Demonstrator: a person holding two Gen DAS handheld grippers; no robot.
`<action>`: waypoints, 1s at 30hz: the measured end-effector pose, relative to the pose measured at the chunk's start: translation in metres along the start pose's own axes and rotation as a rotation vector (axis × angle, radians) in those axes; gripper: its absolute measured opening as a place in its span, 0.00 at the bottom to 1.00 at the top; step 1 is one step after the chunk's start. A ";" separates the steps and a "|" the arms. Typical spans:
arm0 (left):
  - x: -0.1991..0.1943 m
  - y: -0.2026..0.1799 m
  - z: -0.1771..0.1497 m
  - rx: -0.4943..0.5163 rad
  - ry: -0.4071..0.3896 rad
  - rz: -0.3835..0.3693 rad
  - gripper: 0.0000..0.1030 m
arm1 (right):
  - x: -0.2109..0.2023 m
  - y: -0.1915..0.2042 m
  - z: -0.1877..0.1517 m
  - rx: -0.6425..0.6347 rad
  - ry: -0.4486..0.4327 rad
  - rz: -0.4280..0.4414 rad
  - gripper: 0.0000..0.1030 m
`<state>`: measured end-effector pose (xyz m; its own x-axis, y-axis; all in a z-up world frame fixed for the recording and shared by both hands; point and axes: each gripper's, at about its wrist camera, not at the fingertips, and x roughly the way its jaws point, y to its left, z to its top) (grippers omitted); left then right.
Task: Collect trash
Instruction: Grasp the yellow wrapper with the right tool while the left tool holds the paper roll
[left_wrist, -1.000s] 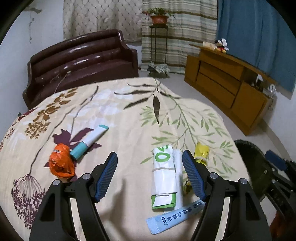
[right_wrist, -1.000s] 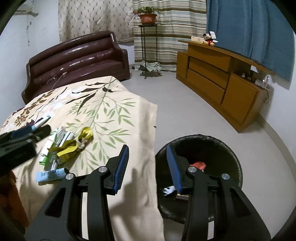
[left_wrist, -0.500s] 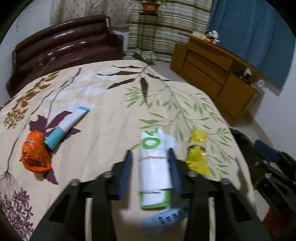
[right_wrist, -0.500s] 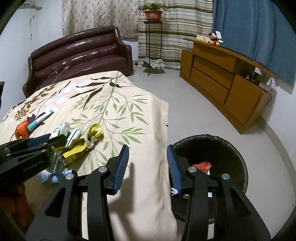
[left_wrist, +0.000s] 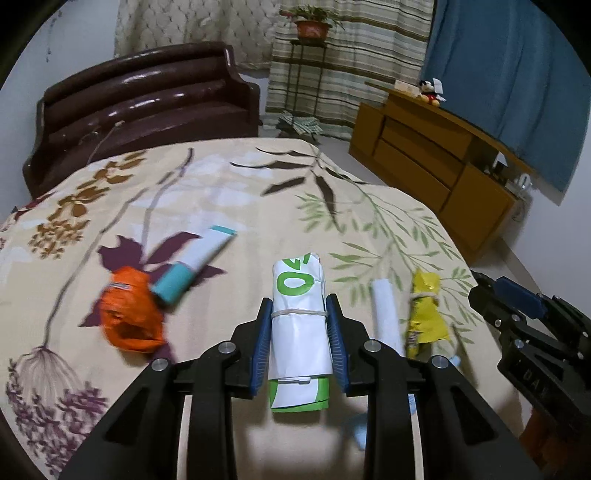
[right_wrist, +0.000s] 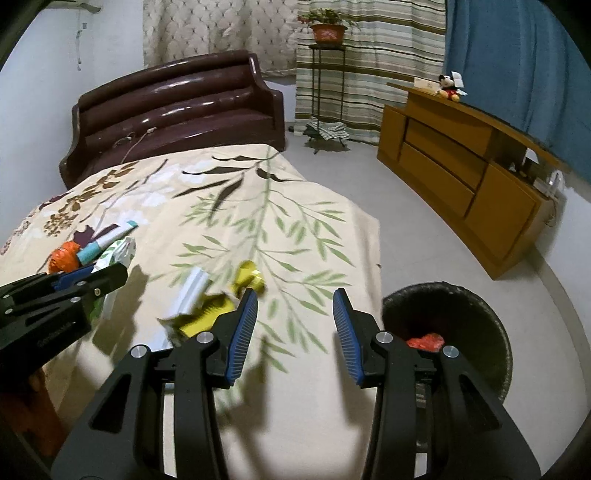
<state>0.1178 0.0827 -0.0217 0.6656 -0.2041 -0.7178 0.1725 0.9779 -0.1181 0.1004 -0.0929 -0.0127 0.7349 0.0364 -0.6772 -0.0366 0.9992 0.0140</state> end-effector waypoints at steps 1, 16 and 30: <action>-0.002 0.003 0.000 -0.001 -0.005 0.007 0.29 | 0.000 0.002 0.001 -0.002 -0.002 0.005 0.41; -0.016 0.043 -0.001 -0.051 -0.029 0.035 0.29 | 0.029 0.041 0.004 -0.056 0.076 0.006 0.42; -0.012 0.039 -0.007 -0.055 -0.018 0.009 0.29 | 0.038 0.030 0.000 -0.056 0.114 -0.021 0.42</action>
<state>0.1119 0.1238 -0.0223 0.6800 -0.1959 -0.7066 0.1270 0.9806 -0.1497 0.1271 -0.0612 -0.0374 0.6541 0.0108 -0.7563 -0.0625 0.9972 -0.0399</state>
